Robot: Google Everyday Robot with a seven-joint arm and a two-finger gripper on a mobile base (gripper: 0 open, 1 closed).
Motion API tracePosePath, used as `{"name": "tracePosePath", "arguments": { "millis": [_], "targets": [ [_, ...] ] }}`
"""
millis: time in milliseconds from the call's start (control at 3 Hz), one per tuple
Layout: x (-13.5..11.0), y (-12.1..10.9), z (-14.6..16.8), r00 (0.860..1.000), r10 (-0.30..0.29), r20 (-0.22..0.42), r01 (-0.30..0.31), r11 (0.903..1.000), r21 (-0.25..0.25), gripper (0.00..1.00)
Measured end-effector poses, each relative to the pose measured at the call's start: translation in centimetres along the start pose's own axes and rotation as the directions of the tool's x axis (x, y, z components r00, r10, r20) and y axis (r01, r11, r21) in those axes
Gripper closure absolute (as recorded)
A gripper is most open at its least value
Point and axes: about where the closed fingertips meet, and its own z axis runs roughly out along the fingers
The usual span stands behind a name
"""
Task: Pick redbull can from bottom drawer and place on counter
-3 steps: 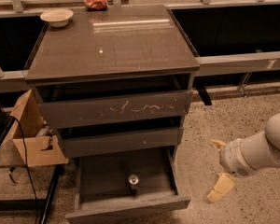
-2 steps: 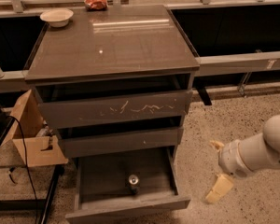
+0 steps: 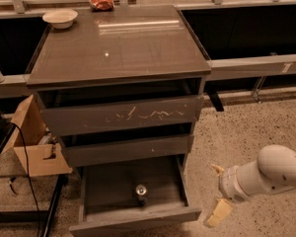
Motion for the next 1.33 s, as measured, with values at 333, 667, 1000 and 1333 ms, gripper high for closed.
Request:
{"name": "tracePosePath", "arguments": {
  "millis": [333,667,1000,1333],
  "targets": [
    [2.3,-1.3,5.7,0.999,0.007,0.046,-0.008,0.9994,0.033,0.00],
    [3.5,-2.9,10.8,0.998,0.031,0.046,-0.035,0.9957,0.086,0.00],
    [3.5,-4.7,11.9,0.998,0.039,0.053,-0.047,0.9877,0.150,0.00],
    [3.6,-4.7,11.9,0.998,0.039,0.053,-0.046,0.9877,0.149,0.00]
  ]
}}
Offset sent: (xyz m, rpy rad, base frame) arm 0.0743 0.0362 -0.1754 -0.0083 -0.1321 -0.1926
